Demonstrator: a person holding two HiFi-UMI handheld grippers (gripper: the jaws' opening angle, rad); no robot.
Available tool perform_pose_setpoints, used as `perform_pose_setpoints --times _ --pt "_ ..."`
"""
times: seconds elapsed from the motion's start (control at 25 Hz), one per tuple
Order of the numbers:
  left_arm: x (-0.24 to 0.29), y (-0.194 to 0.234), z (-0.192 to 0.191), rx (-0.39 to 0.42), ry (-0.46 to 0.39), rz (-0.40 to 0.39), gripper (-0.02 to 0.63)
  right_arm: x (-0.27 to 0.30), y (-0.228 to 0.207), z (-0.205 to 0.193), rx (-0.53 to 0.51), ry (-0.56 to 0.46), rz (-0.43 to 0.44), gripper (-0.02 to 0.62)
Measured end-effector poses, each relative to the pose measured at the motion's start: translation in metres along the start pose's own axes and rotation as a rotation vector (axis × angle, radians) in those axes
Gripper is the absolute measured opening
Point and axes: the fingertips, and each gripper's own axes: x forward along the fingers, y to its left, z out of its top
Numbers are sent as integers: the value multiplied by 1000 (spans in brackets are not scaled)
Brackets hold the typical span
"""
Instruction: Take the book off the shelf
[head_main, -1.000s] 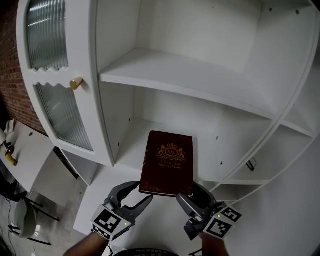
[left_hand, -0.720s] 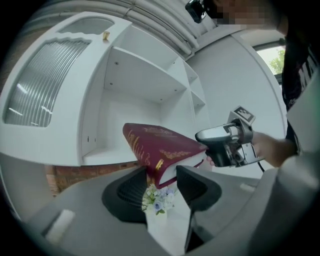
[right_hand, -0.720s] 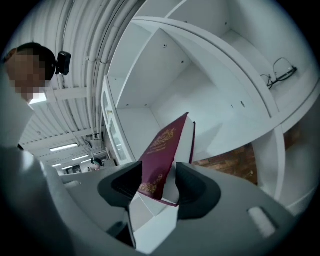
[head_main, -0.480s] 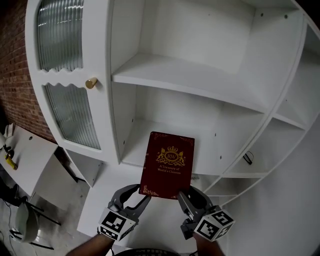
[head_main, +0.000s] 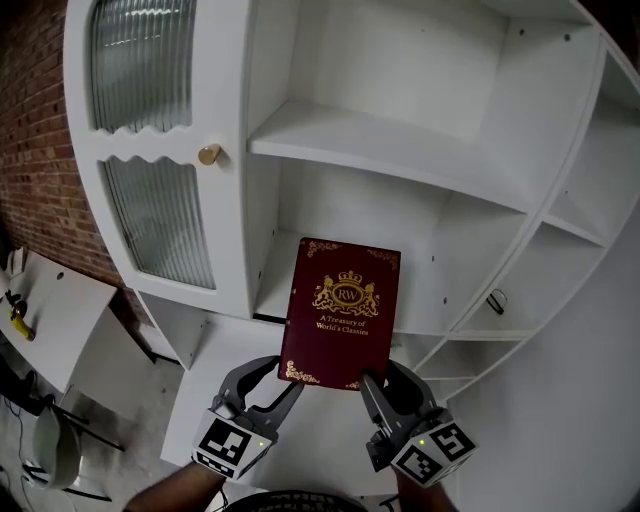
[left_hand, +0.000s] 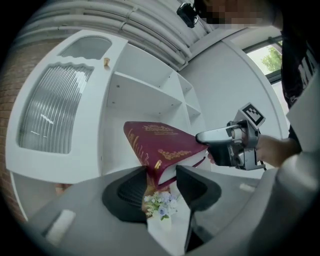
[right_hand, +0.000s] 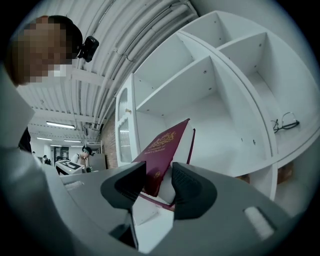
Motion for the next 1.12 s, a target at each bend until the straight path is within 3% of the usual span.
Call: perform_pose_setpoints --times 0.48,1.12 --pt "-29 -3 47 102 -104 -30 184 -18 40 32 -76 -81 -17 167" --pt "-54 -23 68 106 -156 -97 184 -49 71 50 -132 -103 -71 167"
